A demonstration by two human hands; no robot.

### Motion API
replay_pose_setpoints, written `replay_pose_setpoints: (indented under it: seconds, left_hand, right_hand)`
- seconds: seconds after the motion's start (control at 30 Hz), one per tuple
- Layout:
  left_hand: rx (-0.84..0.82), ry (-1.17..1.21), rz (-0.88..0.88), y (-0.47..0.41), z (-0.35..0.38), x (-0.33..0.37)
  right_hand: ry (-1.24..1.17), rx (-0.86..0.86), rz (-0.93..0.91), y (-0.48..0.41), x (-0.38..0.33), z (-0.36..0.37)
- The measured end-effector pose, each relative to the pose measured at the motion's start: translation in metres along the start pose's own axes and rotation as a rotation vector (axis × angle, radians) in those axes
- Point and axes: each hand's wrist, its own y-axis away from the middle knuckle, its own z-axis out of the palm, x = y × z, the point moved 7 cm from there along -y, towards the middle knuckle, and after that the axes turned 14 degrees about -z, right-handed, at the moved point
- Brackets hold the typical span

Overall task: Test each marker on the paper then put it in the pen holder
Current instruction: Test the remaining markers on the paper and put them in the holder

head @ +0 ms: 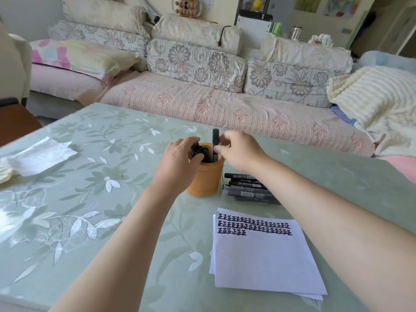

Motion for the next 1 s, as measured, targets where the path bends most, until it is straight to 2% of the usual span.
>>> replay_pose_setpoints:
  seconds: [0.1,0.2,0.3,0.37,0.57,0.7,0.83,0.9,1.0]
  left_hand:
    - [0.031,0.023,0.002,-0.002,-0.003,0.000]
    - [0.002,0.029,-0.008,0.001,0.002,0.002]
    - [-0.042,0.005,-0.032,0.005,0.009,0.002]
    - [-0.050,-0.003,-0.040,0.007,0.009,0.001]
    - [-0.062,-0.006,-0.077,0.008,0.011,-0.002]
    - [-0.053,-0.018,-0.069,0.011,0.011,0.001]
    - [0.073,-0.031,0.019,0.019,-0.003,0.012]
    - [0.155,-0.042,0.103,0.024,-0.011,0.021]
    - [0.174,0.006,0.231,0.036,-0.014,0.036]
  right_hand:
    - [0.162,-0.148,-0.032,0.002,0.003,0.012]
    - [0.147,-0.246,-0.033,0.003,0.005,0.021]
    - [0.036,-0.173,-0.020,0.008,0.011,0.013]
    - [0.077,-0.113,0.023,0.018,0.026,0.002]
    - [0.428,-0.360,0.103,0.055,0.069,0.006]
    - [0.466,-0.356,0.031,0.058,0.074,0.013]
    - [0.560,-0.359,-0.059,0.056,0.069,0.014]
    - [0.541,-0.312,-0.074,0.057,0.061,0.007]
    - [0.464,-0.242,-0.078,0.068,0.044,-0.009]
